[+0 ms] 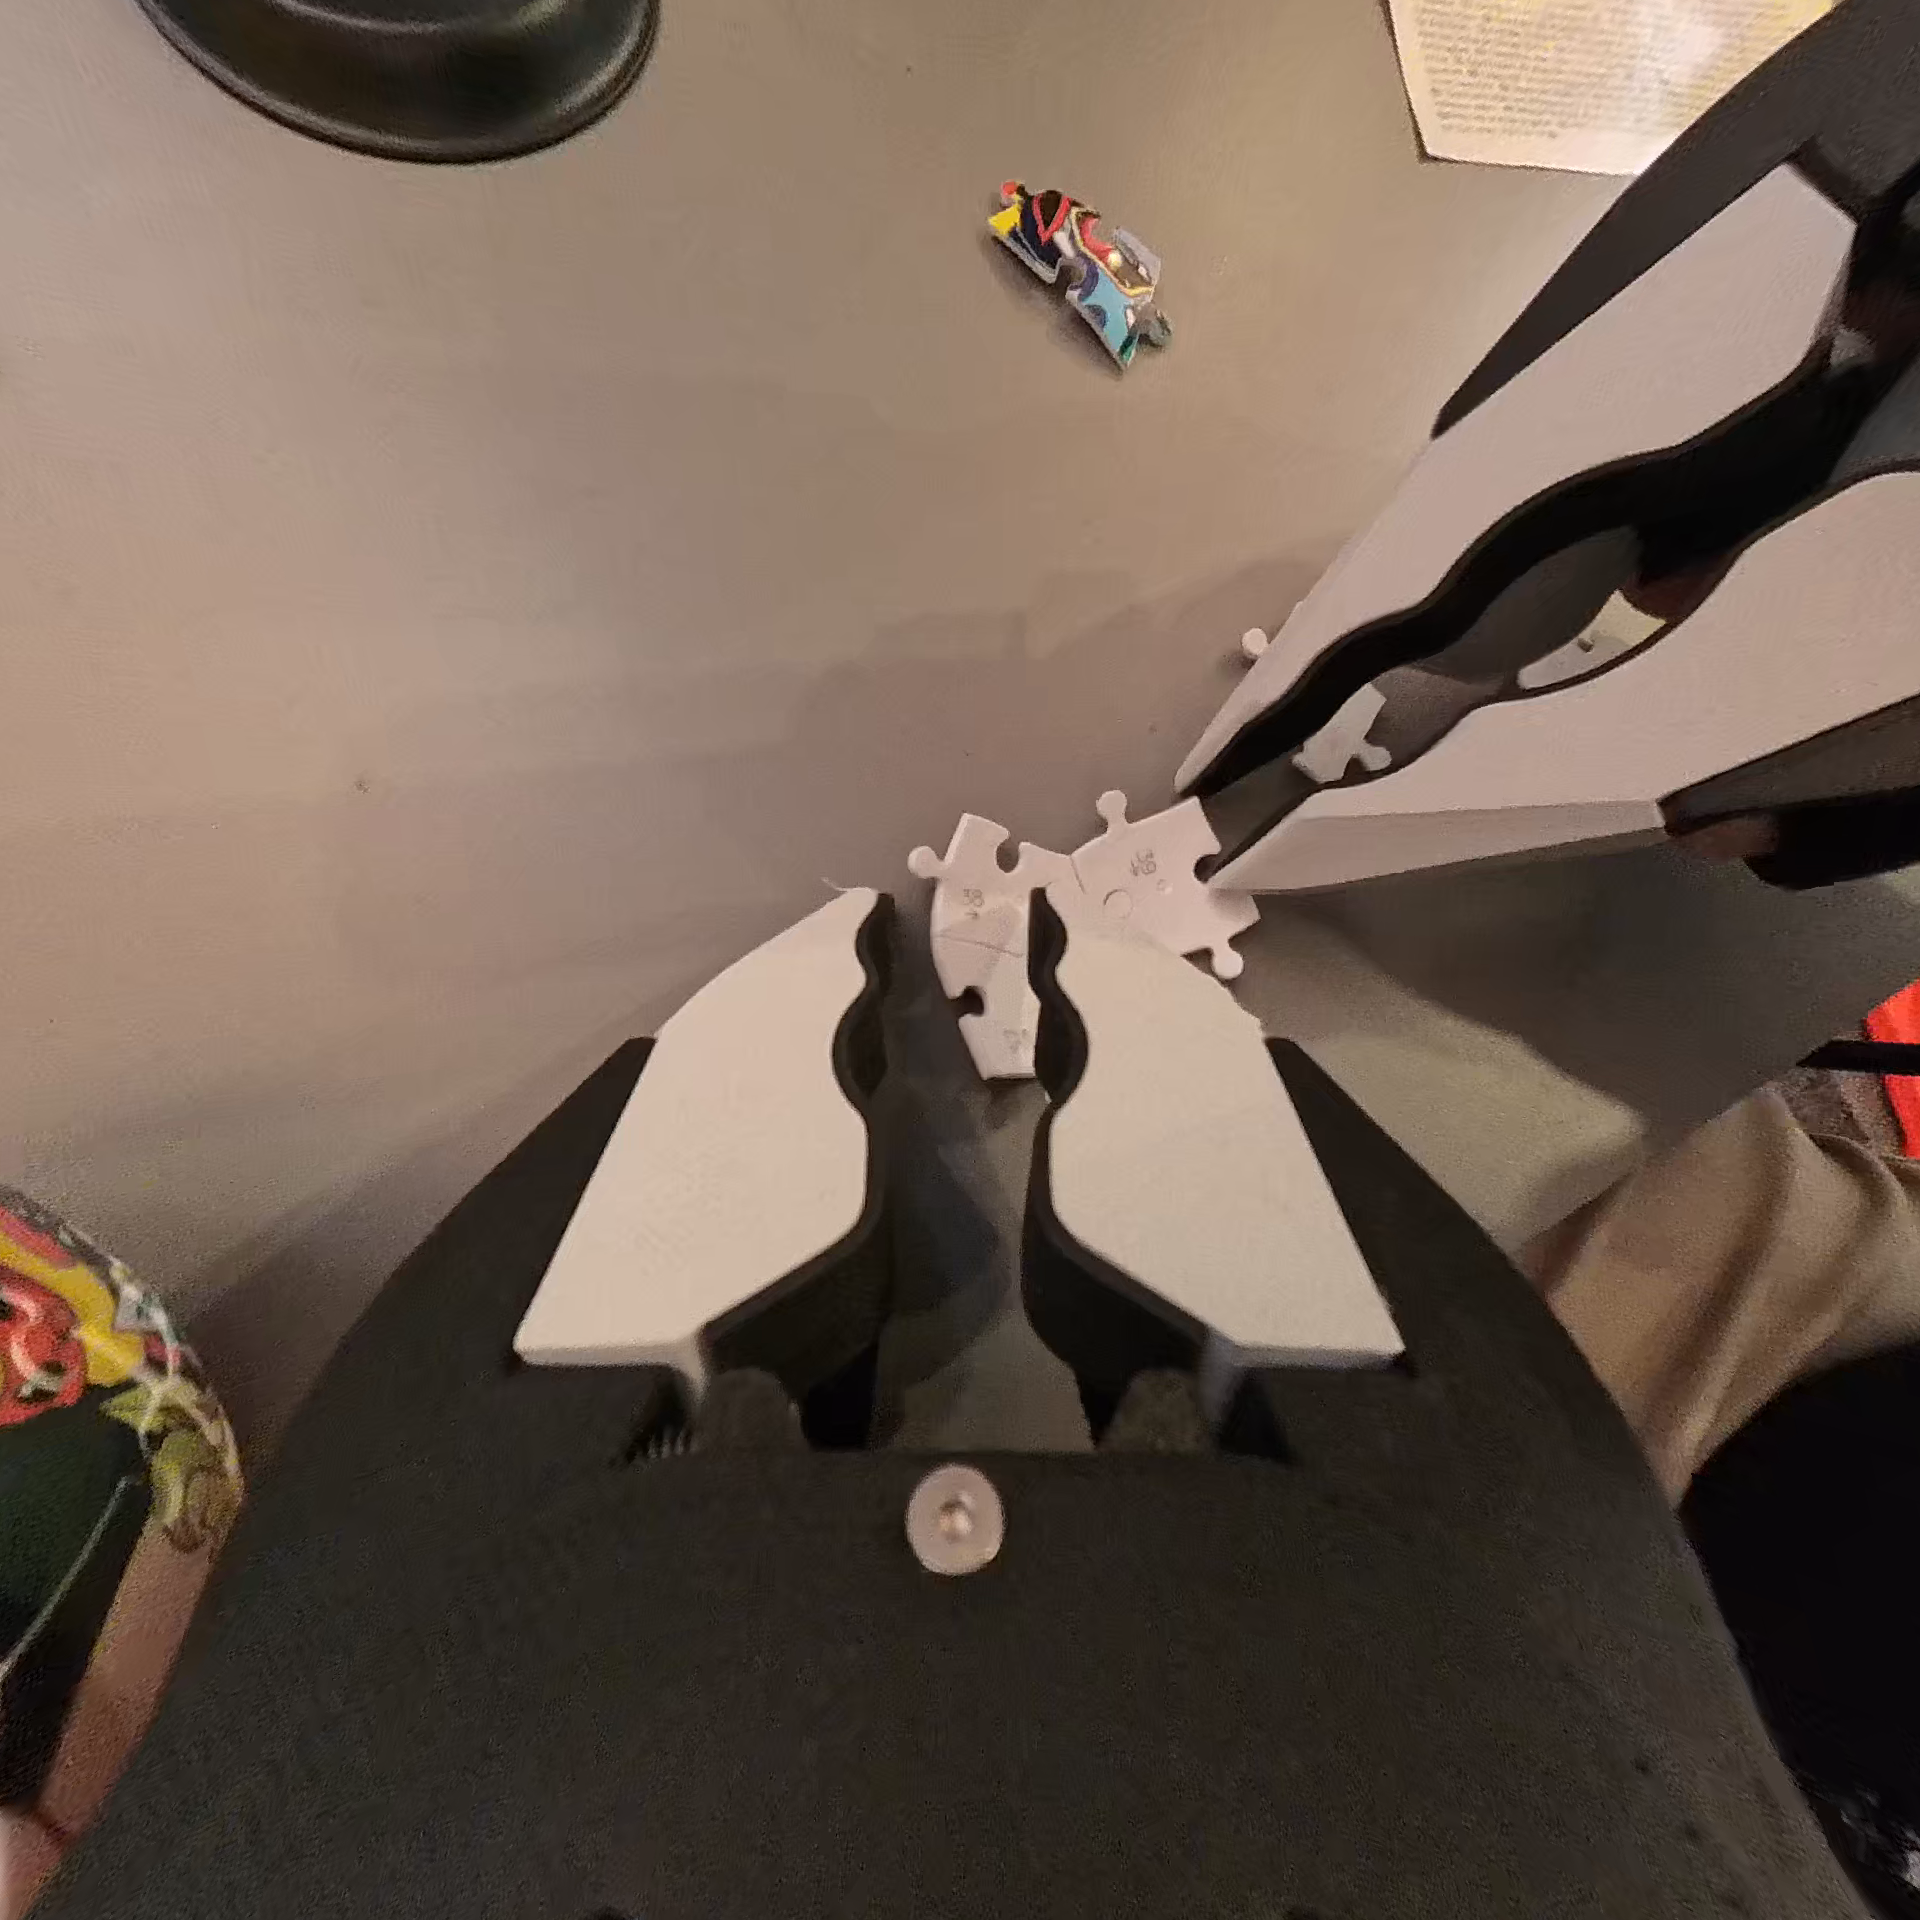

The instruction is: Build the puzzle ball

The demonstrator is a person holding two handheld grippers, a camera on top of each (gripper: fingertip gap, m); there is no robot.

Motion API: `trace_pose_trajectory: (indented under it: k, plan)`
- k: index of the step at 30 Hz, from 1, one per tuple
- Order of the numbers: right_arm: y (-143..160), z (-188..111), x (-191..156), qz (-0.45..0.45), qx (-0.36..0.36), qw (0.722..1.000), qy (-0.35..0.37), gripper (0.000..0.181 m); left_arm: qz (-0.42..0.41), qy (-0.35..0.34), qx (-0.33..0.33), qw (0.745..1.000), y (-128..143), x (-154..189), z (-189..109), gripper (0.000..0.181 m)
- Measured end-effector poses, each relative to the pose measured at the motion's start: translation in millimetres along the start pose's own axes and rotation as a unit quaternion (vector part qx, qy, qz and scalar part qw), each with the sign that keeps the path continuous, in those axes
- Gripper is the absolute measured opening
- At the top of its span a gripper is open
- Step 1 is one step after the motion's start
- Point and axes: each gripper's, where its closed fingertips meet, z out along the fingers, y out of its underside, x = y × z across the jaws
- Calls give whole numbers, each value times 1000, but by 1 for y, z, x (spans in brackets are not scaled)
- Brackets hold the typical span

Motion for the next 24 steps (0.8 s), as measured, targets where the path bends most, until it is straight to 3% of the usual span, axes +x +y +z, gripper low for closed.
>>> trace_pose_trajectory:
  k: [14, 24]
  plan:
    - [-5, -8, 4, 23, 25, 999, -12, 13, -30, 14, 16, 999, 0, 1, -3, 6]
    - [-14, -21, 9, 61, 68, 995, -31, 15, -76, 48, 74, 993, -10, 1, -12, 2]
